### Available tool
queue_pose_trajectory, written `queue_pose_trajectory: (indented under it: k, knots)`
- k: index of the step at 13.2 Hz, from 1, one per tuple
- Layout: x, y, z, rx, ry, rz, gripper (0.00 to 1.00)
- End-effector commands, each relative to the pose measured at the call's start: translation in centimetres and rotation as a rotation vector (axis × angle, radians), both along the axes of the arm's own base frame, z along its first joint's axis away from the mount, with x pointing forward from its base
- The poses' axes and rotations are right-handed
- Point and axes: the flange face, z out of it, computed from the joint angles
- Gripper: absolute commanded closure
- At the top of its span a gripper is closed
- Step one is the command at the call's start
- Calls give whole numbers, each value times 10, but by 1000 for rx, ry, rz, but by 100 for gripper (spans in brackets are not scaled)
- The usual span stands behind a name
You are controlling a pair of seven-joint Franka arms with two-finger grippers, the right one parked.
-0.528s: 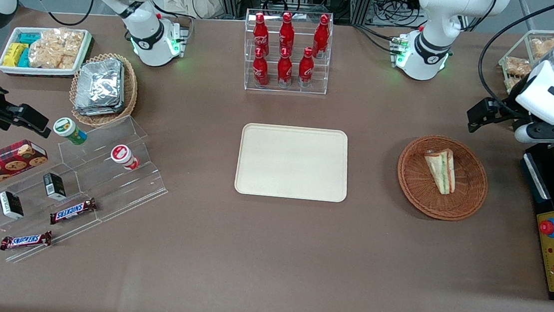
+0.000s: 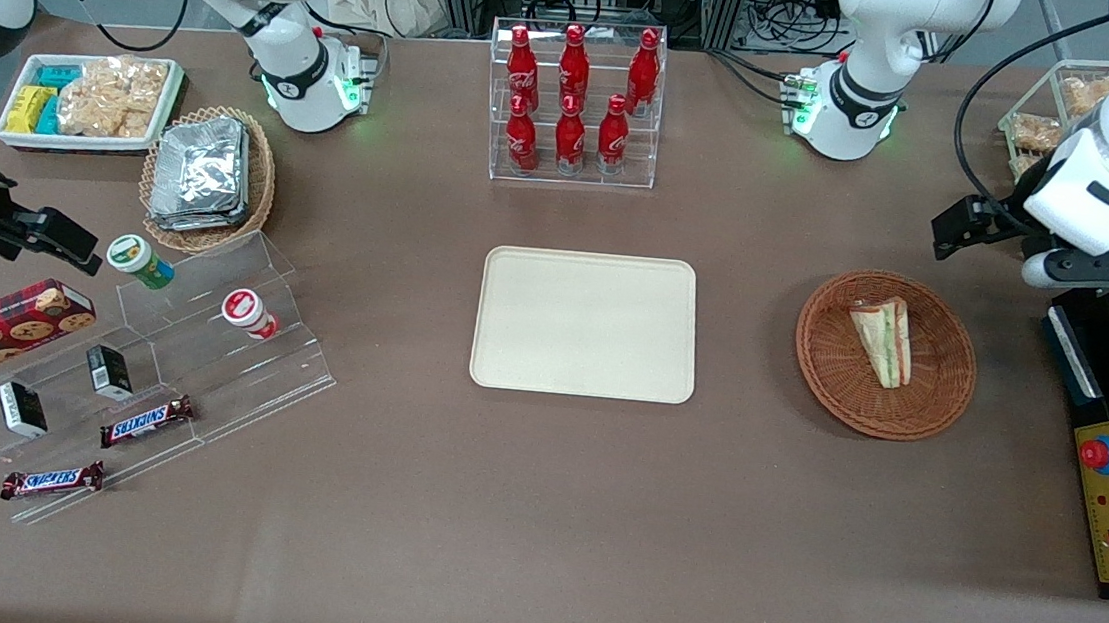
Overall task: Place sandwich from basket to tray
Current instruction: 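Move the left gripper over the sandwich in the wicker basket, then lower the left gripper around the wrapped sandwich and close it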
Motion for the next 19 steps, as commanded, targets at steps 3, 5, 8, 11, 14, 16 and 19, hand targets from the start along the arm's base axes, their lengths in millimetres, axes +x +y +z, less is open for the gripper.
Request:
queue_pose_trajectory:
  k: [3,5,8,11,14,16,19]
  knots:
    - [-58,32,-112,0,-69,52,0]
    - [-60,49,-154,-11,-81,85,0]
    - [-70,51,-227,-15,-95,87,0]
    - [-75,57,-293,-17,-110,84,0]
    - [-72,61,-316,11,-99,45,0]
    - [-71,74,-329,25,-95,50,0]
    - [-69,88,-355,30,-95,37,0]
